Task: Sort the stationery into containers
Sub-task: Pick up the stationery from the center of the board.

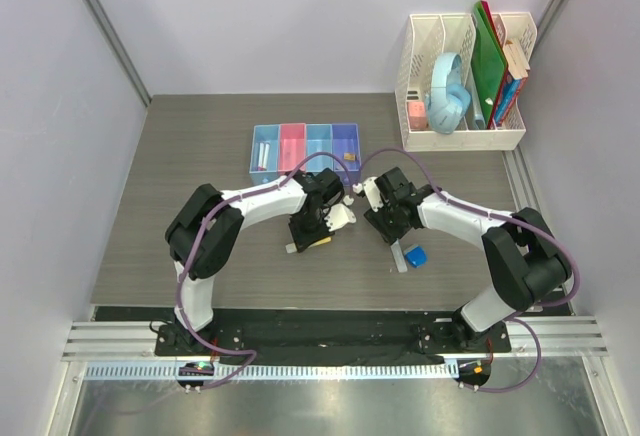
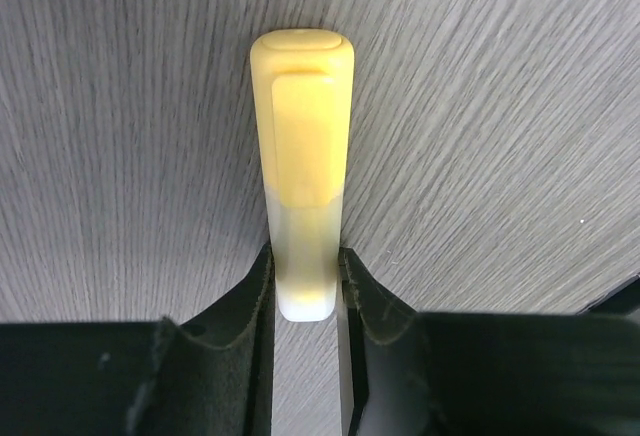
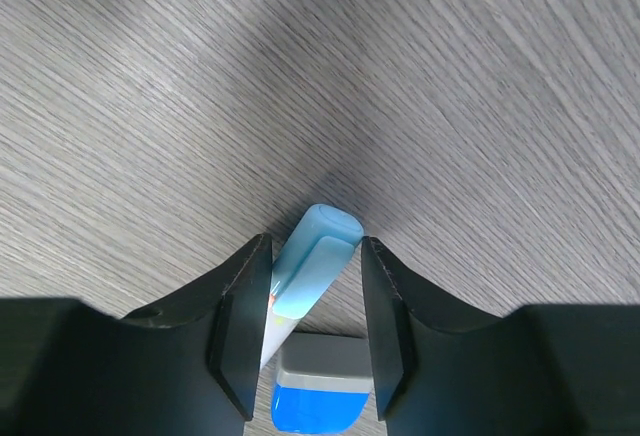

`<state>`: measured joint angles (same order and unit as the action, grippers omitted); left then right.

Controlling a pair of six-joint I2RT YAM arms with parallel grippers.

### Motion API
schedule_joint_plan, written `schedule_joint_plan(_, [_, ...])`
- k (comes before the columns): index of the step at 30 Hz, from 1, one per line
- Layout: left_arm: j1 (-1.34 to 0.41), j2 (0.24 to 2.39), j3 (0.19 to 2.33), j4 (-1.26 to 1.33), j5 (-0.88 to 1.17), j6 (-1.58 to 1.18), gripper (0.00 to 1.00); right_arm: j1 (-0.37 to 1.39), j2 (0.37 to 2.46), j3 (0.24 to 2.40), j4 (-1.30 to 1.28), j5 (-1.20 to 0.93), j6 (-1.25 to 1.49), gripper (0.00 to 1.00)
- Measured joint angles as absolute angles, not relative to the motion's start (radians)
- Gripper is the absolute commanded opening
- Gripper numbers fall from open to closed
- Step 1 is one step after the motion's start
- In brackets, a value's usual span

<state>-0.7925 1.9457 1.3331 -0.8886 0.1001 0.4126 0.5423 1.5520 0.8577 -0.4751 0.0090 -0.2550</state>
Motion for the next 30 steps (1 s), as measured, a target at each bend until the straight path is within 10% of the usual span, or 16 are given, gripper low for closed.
schedule_joint_plan(9, [-0.793,1.919,1.312,-0.926,0.167,0.408,0.00,0.553,1.560,0.858,-0.472,0.008,-0.274,0.34])
schedule_joint_plan(17, [-0.785,1.795,1.305,-0.936,0.207,0.408,0.00,0.572,1.560,0.858,-0.472,-0.001,-0.316,0.03])
schedule_joint_plan(30, [-0.692,1.745,1.361,-0.939,0.233,0.403,0.00,0.581,1.557,0.858,-0.476,-0.002,-0.337,0.01])
